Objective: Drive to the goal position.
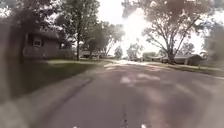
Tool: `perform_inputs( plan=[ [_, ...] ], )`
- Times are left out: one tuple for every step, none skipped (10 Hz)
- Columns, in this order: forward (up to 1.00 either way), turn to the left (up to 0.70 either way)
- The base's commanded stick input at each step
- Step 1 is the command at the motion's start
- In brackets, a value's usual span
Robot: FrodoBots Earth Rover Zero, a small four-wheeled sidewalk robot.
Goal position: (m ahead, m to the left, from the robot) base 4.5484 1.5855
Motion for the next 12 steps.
perform_inputs(
  plan=[
    [1.00, 0.00],
    [1.00, 0.00],
    [1.00, 0.00],
    [1.00, 0.00],
    [1.00, 0.00],
    [1.00, 0.00],
    [1.00, 0.00],
    [1.00, 0.00],
    [1.00, 0.00],
    [1.00, 0.00],
    [1.00, 0.00],
    [1.00, 0.00]
  ],
)
